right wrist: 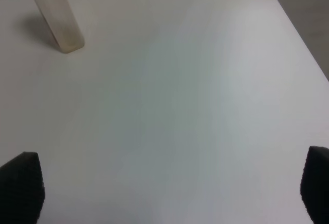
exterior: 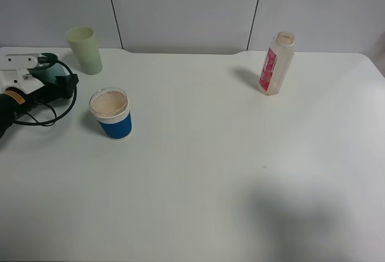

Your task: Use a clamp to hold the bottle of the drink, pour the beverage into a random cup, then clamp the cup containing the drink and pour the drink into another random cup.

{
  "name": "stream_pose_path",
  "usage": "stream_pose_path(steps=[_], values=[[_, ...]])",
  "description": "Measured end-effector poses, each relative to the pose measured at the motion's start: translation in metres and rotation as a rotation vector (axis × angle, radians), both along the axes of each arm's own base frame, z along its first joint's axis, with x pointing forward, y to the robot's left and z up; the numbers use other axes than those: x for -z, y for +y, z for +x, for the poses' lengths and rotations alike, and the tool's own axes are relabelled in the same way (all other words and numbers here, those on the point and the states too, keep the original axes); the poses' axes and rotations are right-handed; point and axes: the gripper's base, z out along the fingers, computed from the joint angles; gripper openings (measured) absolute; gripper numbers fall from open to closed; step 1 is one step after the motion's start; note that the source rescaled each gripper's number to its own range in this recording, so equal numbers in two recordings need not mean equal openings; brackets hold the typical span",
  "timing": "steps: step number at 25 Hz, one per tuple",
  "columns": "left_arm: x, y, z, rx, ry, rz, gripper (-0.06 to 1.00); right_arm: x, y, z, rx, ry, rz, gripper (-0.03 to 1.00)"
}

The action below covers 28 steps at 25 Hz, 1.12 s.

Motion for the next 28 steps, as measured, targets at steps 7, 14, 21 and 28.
stream_pose_path(steps=[7,14,21,28], values=[[-0.011,0.000,0.002,0.001,-0.023,-0.021,0.64,0.000,0.000,0.000,0.000,0.000,0.000,1.00],[-0.026,0.000,0.004,0.001,-0.065,-0.014,0.84,0.000,0.000,0.000,0.000,0.000,0.000,1.00],[-0.052,0.000,0.006,0.014,-0.137,0.008,0.84,0.000,0.000,0.000,0.000,0.000,0.000,1.00],[-0.083,-0.005,0.005,0.068,-0.216,0.046,0.84,0.000,0.000,0.000,0.000,0.000,0.000,1.00]])
